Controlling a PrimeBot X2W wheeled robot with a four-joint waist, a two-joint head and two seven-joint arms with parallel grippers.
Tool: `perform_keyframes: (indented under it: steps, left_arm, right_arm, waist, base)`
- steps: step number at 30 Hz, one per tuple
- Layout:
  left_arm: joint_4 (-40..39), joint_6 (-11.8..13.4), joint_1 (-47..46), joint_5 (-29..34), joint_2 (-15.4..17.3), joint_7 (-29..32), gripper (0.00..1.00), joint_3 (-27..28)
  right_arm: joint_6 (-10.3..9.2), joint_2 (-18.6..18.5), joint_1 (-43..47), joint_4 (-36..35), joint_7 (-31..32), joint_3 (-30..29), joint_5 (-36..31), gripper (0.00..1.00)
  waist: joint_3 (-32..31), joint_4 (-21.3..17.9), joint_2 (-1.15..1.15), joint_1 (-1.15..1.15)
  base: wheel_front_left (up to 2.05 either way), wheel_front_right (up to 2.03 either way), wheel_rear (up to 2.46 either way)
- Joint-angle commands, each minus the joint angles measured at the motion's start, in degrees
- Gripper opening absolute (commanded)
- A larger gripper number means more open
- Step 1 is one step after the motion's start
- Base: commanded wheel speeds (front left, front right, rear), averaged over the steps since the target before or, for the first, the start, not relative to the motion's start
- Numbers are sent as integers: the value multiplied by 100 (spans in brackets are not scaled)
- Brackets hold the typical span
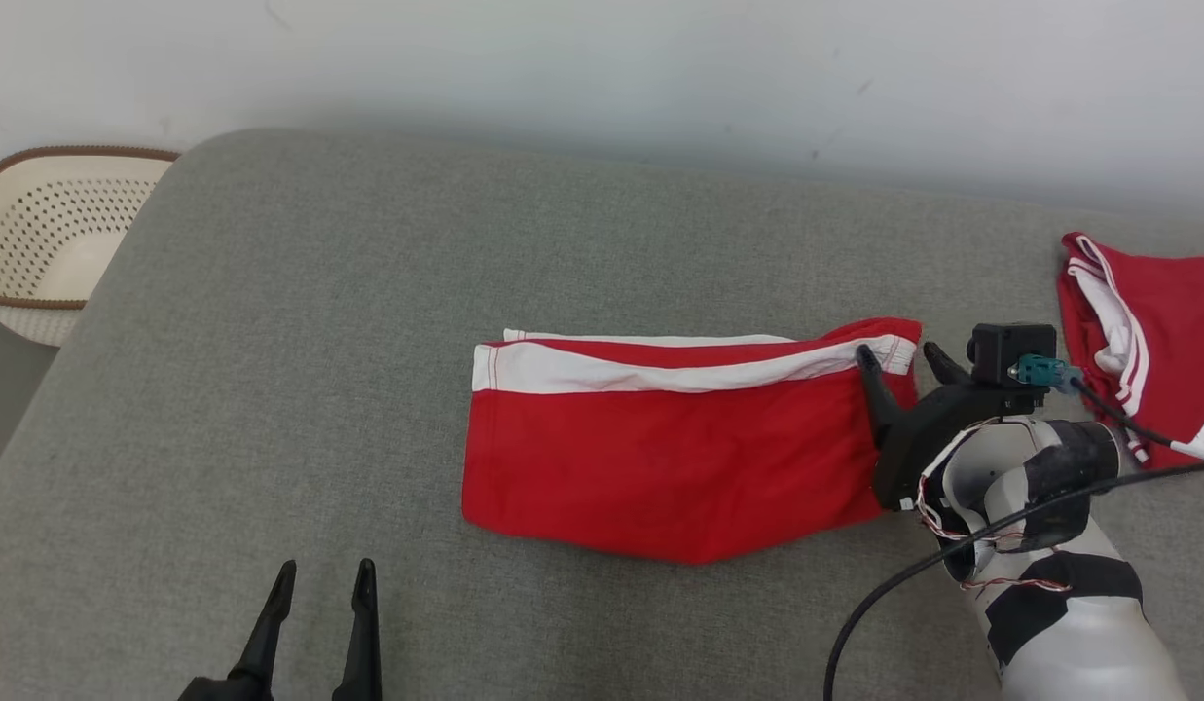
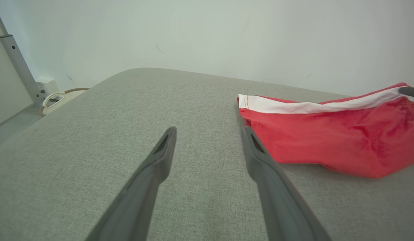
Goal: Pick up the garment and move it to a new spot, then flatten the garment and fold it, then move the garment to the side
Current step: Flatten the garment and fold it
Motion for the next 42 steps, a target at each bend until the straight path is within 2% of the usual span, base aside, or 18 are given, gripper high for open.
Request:
perform_keyframes:
  steps: [1, 9, 17, 27, 34, 42]
  left_arm:
    - [11, -9, -45, 17, -16, -32, 100, 6]
    - [-5, -20, -87, 50, -72, -31, 100, 80]
    - [47, -68, -157, 97, -124, -29, 100, 78]
    - [118, -155, -138, 127, -148, -30, 100, 200]
    - [36, -119, 14, 177, -169, -30, 100, 304]
    - [58, -156, -46, 201, -190, -30, 100, 307]
  right_arm:
    - [-1, -22, -66, 156, -13, -33, -64, 100]
    - [-1, 35, -380, 1186, 2, -346, -304, 100]
    - [-1, 239, -504, 1840, 216, -364, -99, 100]
    - [0, 177, -574, 2179, 19, -289, 77, 100]
    - [-3, 161, -452, 2175, -337, -244, 163, 100]
    - [-3, 166, -564, 2271, -333, -271, 163, 100]
  waist:
    - [129, 128, -1, -1]
    - [242, 132, -1, -1]
    - [291, 60, -1, -1]
    - [245, 93, -1, -1]
    - [165, -62, -1, -1]
    - [169, -145, -1, -1]
  base:
    - [0, 0, 0]
    - [0, 0, 0]
    - [0, 0, 0]
    - [0, 0, 0]
    - [0, 0, 0]
    - [0, 0, 0]
